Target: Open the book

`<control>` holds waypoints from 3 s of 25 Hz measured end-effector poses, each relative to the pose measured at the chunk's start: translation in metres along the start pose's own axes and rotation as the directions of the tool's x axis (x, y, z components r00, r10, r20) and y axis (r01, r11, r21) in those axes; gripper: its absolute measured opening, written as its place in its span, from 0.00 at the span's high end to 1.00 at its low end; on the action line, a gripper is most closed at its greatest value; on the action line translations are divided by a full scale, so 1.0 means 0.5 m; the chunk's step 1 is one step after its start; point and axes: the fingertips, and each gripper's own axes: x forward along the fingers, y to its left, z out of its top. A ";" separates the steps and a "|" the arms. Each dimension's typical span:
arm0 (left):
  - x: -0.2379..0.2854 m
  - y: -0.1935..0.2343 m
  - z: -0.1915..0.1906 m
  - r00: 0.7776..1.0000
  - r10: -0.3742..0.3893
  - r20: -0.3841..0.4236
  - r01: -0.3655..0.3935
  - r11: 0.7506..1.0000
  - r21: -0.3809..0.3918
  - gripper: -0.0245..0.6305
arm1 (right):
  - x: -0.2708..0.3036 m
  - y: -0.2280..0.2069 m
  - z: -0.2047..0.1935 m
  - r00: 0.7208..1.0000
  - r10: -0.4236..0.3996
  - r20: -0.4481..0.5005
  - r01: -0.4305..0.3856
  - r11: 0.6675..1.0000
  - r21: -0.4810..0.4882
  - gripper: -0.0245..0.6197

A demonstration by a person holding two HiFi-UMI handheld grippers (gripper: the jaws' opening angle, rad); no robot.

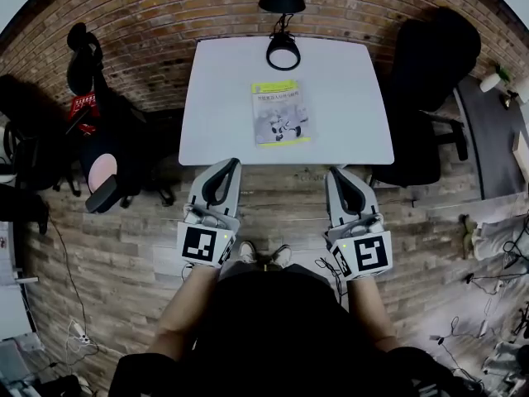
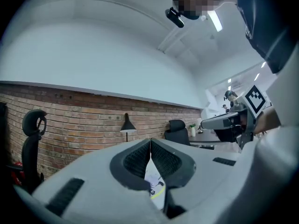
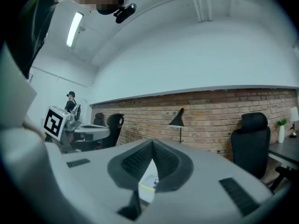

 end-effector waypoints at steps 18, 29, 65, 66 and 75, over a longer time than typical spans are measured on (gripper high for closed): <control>0.085 -0.032 -0.052 0.999 -0.036 -0.029 0.034 0.998 -0.059 0.92 | 0.026 -0.062 -0.086 0.998 0.004 -0.063 0.002 0.995 0.098 0.94; 0.240 0.106 -0.079 0.998 -0.061 -0.003 0.060 0.992 -0.113 0.92 | 0.203 -0.104 -0.084 0.987 -0.001 -0.158 0.012 0.997 0.071 0.94; 0.394 0.189 -0.150 0.996 -0.038 -0.075 0.030 0.994 -0.103 0.92 | 0.434 -0.219 -0.334 0.919 0.100 -0.381 -0.011 0.973 0.229 0.86; 0.391 0.192 -0.153 0.996 -0.033 -0.088 0.024 0.994 -0.107 0.92 | 0.442 -0.220 -0.354 0.912 0.102 -0.398 -0.004 0.971 0.241 0.84; 0.341 0.211 -0.179 0.984 0.018 -0.175 -0.041 0.991 -0.128 0.92 | 0.511 -0.242 -0.537 0.818 0.100 -0.566 0.071 0.960 0.272 0.70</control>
